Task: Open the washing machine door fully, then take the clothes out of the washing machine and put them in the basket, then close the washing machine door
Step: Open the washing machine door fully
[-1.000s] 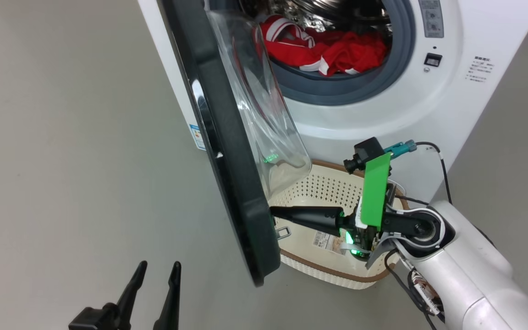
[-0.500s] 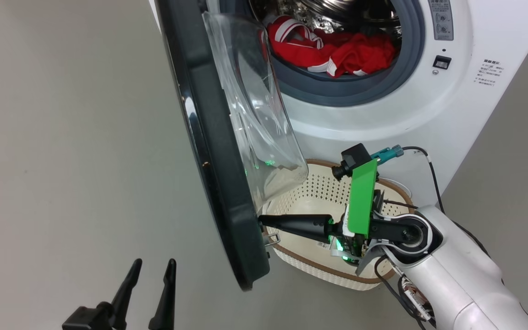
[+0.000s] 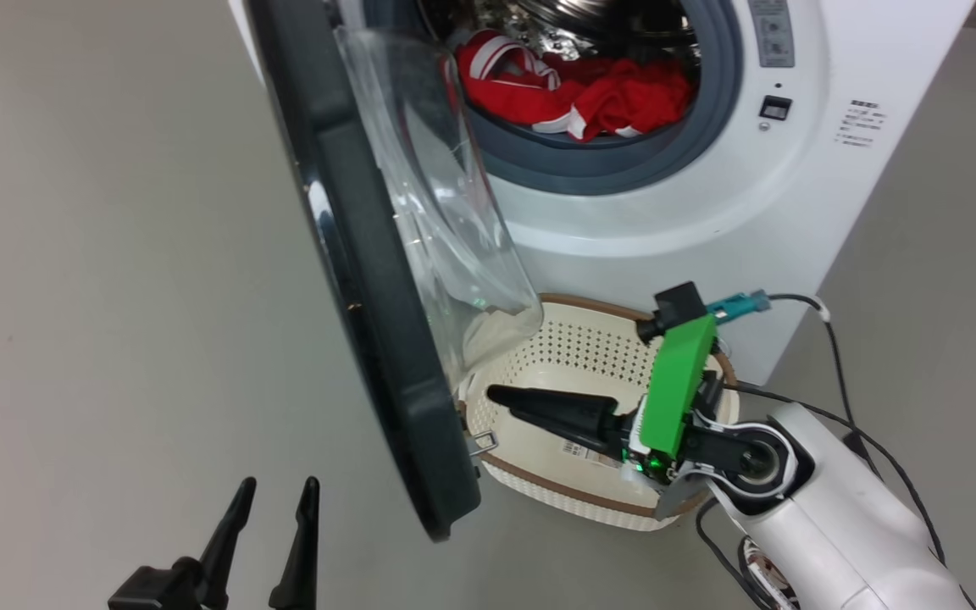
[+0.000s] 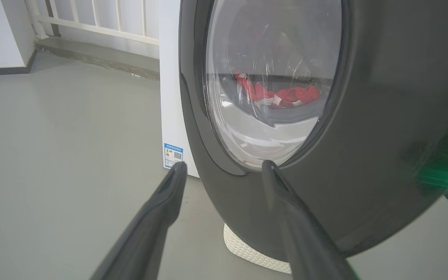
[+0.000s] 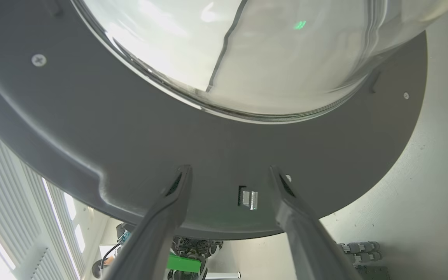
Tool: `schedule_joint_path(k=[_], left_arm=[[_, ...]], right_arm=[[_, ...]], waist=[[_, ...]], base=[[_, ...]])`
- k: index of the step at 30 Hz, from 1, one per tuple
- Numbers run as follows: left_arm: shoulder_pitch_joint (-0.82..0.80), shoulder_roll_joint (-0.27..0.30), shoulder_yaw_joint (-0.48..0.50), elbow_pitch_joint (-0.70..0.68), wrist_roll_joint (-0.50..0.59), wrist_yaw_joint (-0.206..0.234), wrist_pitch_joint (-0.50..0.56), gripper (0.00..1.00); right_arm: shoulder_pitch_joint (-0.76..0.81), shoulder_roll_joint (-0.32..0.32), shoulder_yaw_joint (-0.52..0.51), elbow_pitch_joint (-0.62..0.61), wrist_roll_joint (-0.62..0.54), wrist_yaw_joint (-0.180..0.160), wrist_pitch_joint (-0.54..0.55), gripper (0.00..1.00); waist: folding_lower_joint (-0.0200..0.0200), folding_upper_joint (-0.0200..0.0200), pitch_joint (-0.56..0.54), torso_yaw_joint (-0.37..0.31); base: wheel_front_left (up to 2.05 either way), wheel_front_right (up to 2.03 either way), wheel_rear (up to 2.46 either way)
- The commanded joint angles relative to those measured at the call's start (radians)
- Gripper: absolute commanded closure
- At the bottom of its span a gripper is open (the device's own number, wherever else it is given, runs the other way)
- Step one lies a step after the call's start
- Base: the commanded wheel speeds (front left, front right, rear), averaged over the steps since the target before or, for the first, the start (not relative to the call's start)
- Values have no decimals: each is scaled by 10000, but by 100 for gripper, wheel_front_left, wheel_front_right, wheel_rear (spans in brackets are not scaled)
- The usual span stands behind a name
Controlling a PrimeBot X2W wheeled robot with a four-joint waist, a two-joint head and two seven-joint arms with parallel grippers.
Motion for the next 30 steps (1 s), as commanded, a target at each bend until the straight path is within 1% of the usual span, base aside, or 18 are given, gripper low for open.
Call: schedule_joint_path(k=[1,5,12,16,20,23,30], left_arm=[[-149,108,385,-233,92,-56,-120,0],[-166,108,425,-217,134,-56,-120,0],[-160,108,528,-176,214,-56,-120,0],[-110,108,599,-199,219,-56,-120,0],[-74,108,638,-200,225,-56,-120,0],[-48,108,658,-164,241,-56,-120,0],[41,108,738,-135,266,-56,-120,0]], right_arm=[[100,97,-55,-224,-135,77,-195,0],[452,-100,-200,-154,-462,77,-681,0],[1408,-446,-405,-168,-708,77,-1385,0],[1871,-664,-461,-267,-1037,77,-2035,0],[2157,-955,-299,-371,-1905,77,-3340,0],[2317,-1258,235,-393,-2934,77,-4636,0],[2385,-1813,1659,-100,-4533,77,-7607,0]], waist=[[0,0,-19,-148],[0,0,-46,-342],[0,0,-122,-590],[0,0,-156,-709],[0,0,-187,-773],[0,0,-234,-797],[0,0,-350,-827]], base=[[0,0,0],[0,0,0],[0,0,0],[0,0,0],[0,0,0],[0,0,0],[0,0,0]])
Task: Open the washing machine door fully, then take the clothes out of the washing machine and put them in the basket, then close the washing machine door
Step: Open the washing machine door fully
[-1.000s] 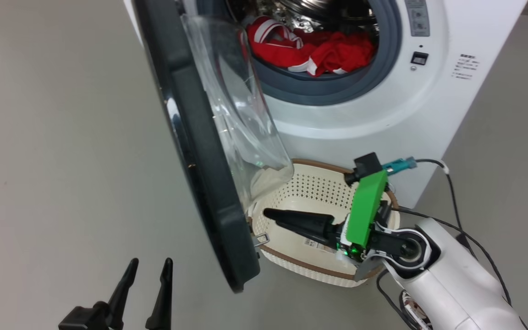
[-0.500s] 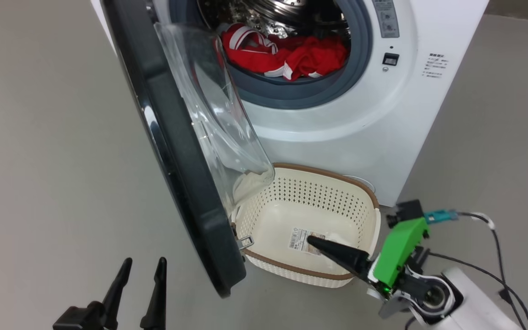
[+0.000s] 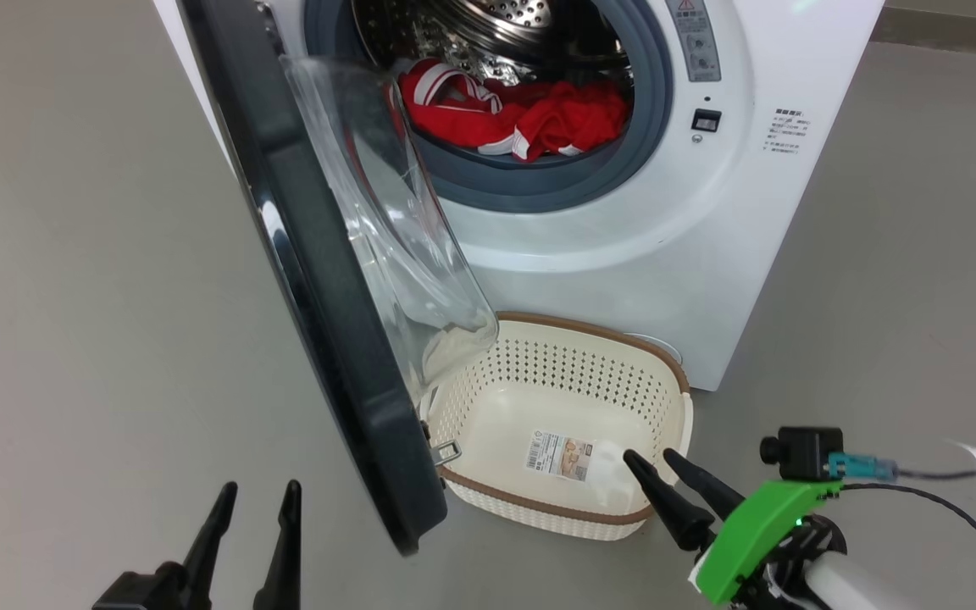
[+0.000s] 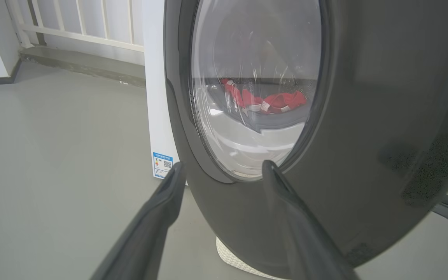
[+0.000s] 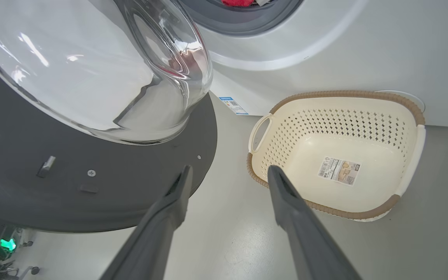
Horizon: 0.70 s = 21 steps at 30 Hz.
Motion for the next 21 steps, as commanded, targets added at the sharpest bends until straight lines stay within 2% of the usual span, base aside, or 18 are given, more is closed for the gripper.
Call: schedule_joint_path(k=[1,4,8,11,13,20,21], left_arm=[[12,106,367,-184,101,-56,-120,0],[36,106,384,-180,109,-56,-120,0],[61,106,404,-176,114,-56,-120,0],[77,106,432,-184,106,-56,-120,0],[76,106,436,-190,83,-56,-120,0],[49,106,444,-255,19,-56,-120,0],[45,106,452,-278,17,-56,-120,0]], right_arm=[[-42,-133,371,-91,-269,77,-606,0],[-172,-312,909,298,-745,77,-1656,0],[-351,-359,1067,853,-1443,77,-2103,0],[-330,-290,186,686,-2674,77,-2123,0],[-222,-214,-184,550,-3090,77,-2124,0],[879,406,-2354,-689,-6168,77,-2127,0],[1162,590,-2936,-1158,-6971,77,-2128,0]], waist=[[0,-1,-23,-5],[0,-1,-44,-16],[0,-1,-70,-37],[0,-1,-70,-72],[0,-1,-68,-75],[0,-1,-53,-67],[0,-1,-34,-65]], base=[[0,0,0],[0,0,0],[0,0,0],[0,0,0],[0,0,0],[0,0,0],[0,0,0]])
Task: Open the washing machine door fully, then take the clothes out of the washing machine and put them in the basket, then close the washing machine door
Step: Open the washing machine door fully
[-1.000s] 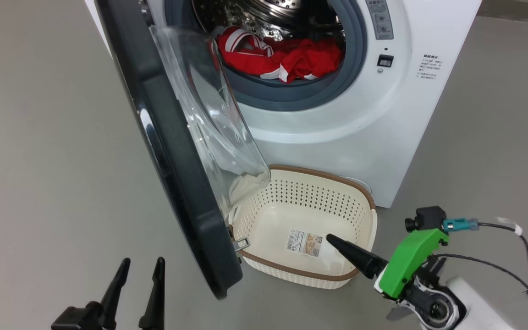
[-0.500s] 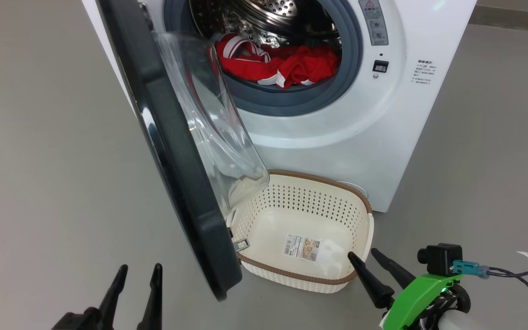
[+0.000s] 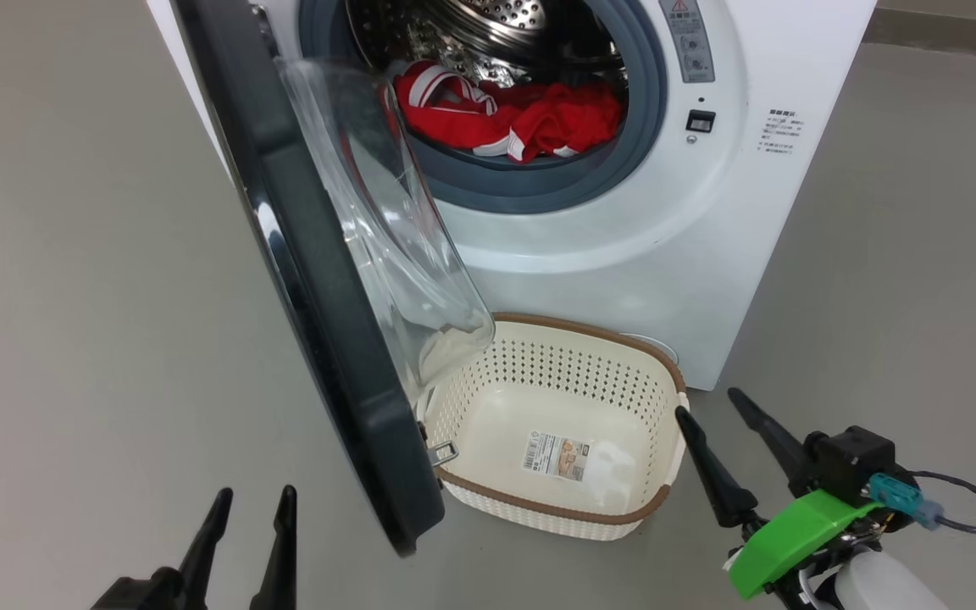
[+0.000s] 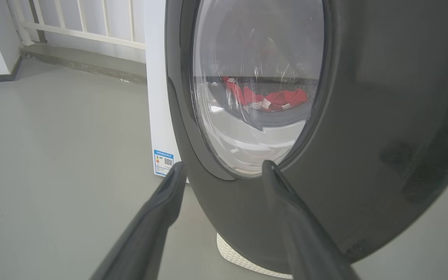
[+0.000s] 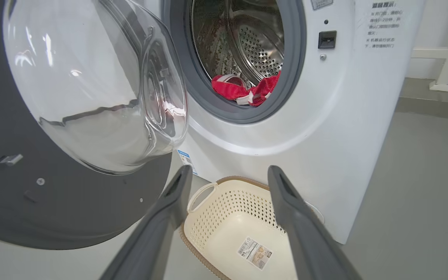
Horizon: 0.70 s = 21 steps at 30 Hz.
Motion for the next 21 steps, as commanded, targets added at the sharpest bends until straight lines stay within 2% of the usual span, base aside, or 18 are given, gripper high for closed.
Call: schedule_joint_path(k=[1,8,21], left_arm=[[-110,106,365,-260,21,-56,-120,0],[-165,106,330,-285,28,-56,-120,0],[-304,106,439,-320,-244,-56,-120,0]], right_arm=[[34,53,-24,-332,-204,75,-116,0],[704,634,-1526,-1058,-2052,75,-117,0],[825,847,-1616,-847,-2459,75,-118,0]], waist=[[0,0,5,1],[0,0,67,37],[0,0,103,62]], base=[[0,0,0],[0,0,0],[0,0,0]])
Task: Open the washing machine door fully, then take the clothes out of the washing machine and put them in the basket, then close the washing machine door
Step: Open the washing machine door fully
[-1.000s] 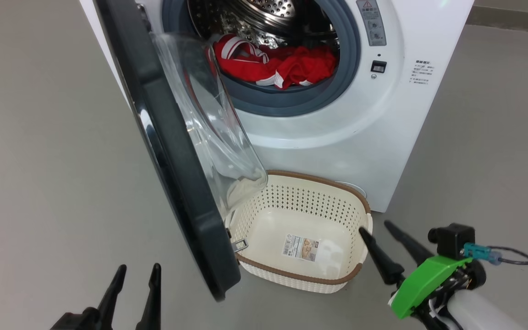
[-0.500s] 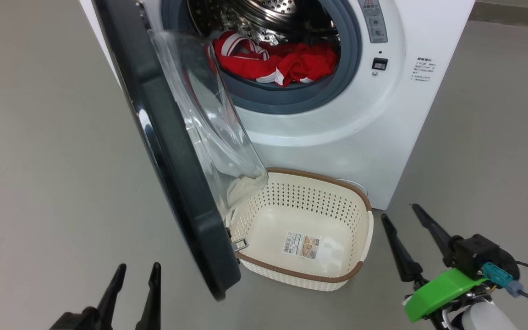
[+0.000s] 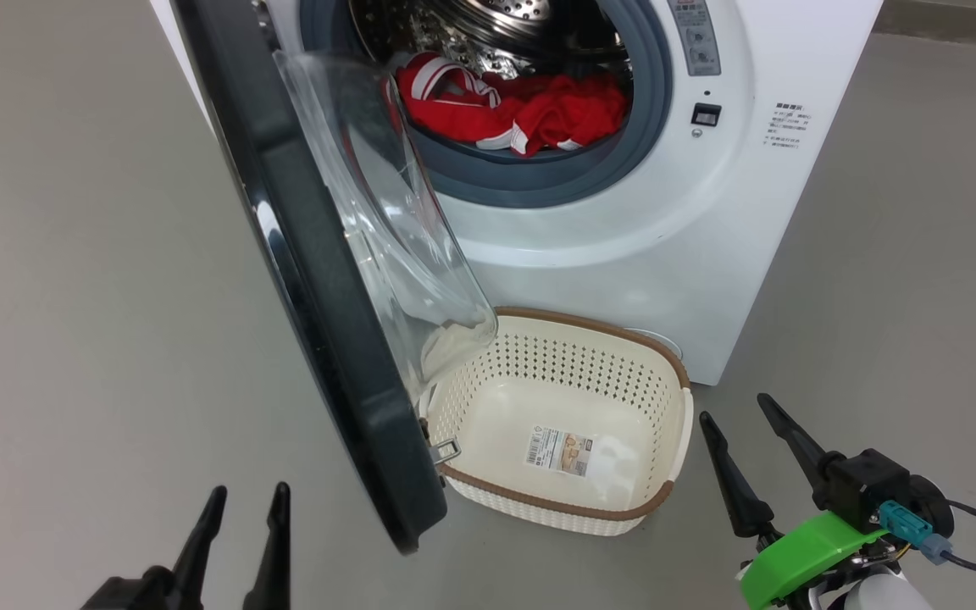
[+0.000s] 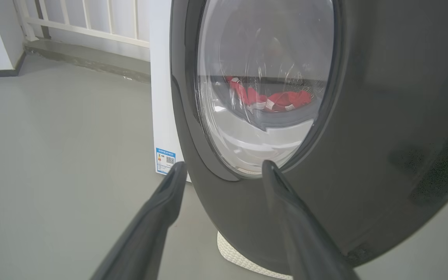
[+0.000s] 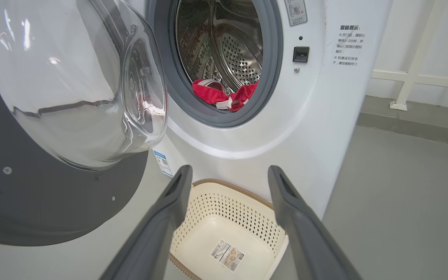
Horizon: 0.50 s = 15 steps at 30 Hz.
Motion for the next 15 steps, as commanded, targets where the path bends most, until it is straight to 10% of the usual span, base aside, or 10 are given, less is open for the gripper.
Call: schedule_joint_path(k=[1,2,15], left_arm=[[-315,106,416,-317,-96,-56,-120,55],[-351,106,463,-385,-97,-56,-120,100],[-1259,106,982,-3764,-353,5,-120,100]], right_arm=[[-58,-12,153,-178,-146,65,-93,0],[-52,-6,155,-170,-168,65,-93,0],[-80,16,77,-241,-277,65,-93,0]], waist=[[0,-1,-12,-6],[0,-1,-22,-9],[0,-1,38,-40]], base=[[0,0,0],[0,0,0],[0,0,0]])
